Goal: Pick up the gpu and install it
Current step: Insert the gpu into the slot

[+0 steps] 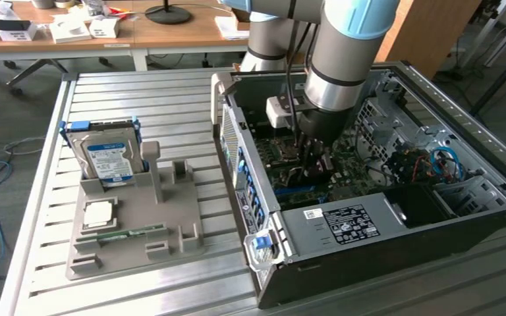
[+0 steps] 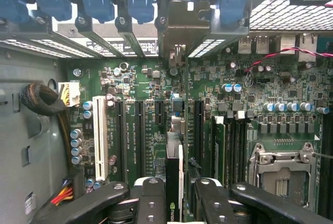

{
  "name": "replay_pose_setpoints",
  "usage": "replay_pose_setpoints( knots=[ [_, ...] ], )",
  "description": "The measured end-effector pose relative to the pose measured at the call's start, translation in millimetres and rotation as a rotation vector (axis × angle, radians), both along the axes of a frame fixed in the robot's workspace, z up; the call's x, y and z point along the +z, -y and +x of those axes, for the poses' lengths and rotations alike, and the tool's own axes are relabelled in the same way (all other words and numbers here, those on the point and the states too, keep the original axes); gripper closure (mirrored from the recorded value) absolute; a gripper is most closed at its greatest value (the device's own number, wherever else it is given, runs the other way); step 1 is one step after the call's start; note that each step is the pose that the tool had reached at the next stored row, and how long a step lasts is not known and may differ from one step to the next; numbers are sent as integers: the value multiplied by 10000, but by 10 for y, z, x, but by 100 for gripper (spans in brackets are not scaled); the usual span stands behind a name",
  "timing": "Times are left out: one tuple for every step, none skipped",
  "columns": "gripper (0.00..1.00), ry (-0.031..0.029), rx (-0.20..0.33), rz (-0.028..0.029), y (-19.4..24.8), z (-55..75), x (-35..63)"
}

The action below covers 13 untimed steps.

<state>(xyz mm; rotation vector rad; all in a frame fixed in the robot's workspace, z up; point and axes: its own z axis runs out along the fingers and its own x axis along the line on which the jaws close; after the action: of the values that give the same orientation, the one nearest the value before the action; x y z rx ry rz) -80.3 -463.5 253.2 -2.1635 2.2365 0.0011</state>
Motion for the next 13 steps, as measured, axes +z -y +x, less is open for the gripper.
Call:
replay_pose_setpoints(
  knots=[
    [74, 1, 0, 1, 0, 0, 0],
    [74, 1, 0, 1, 0, 0, 0],
    [74, 0, 0, 1, 0, 0, 0],
    [74, 1, 0, 1, 0, 0, 0],
    [74, 0, 1, 0, -3, 0, 1],
    [74, -1, 0, -2, -7, 0, 1],
    [74, 0, 1, 0, -10, 0, 0],
    [74, 0, 1, 1, -12, 0, 0],
    [74, 0, 1, 1, -13, 0, 0],
    [74, 0, 1, 0, -13, 0, 0],
    [74, 0, 0, 0, -14, 0, 0],
    [74, 0, 2, -1, -14, 0, -1],
    [74, 0, 4, 0, -15, 0, -3]
  ],
)
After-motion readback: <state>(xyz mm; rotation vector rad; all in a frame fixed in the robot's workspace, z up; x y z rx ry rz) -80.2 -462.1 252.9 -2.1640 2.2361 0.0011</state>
